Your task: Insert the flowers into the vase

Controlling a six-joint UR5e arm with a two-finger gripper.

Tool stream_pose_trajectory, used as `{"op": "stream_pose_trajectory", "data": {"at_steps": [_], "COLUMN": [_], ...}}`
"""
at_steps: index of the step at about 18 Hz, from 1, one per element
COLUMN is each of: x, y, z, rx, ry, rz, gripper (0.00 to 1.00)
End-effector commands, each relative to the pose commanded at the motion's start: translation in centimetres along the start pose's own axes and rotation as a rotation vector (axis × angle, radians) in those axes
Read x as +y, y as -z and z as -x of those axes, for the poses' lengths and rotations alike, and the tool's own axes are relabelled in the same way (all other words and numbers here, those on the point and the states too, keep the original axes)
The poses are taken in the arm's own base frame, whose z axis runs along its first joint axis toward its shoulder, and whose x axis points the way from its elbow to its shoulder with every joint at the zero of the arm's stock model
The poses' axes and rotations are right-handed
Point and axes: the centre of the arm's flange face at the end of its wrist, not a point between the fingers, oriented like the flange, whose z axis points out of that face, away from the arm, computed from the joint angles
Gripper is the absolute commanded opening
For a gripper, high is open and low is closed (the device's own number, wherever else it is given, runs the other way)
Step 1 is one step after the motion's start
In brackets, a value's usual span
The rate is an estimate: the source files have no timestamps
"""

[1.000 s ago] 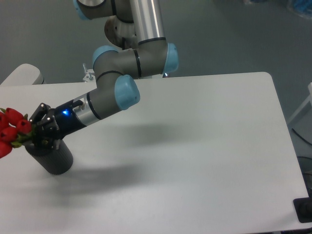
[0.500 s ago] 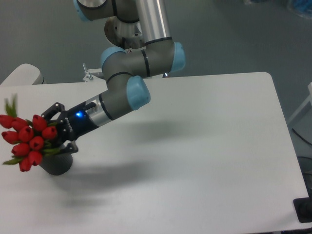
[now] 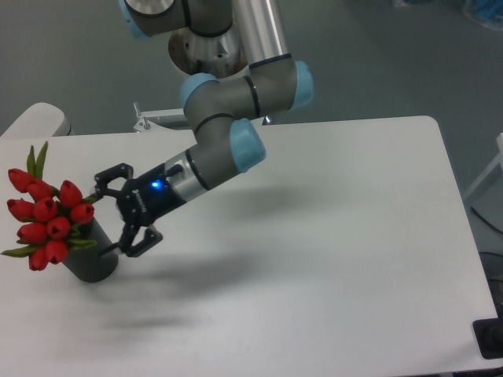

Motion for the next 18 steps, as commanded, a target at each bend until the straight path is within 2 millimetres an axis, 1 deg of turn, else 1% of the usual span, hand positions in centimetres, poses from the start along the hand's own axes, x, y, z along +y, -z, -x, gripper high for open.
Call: {"op": "stream_pose_trajectory", "data": {"at_steps": [2,5,7,9,11,14,18], "x": [0.0,-0.7,-1.0,-0.7,0.4,1.1,0.8], "y": [1.7,4.6,5.8,6.8,8.6,9.7,10.4], "z": [1.0,2.7,3.3,4.1,4.8,5.8,7.5], "rx": [-0.032,-0.084,-0.106,-0.129,-0.187,-0.248,-0.294], "ry": [0.005,0.006,0.004,0.011,0.024,0.020,0.016], "rz": [-0.006,-0.015,-0.017,0.001,0.091,0.245,0.351], "gripper": [1.00,1.00,1.00,1.00,1.00,1.00,1.00]}}
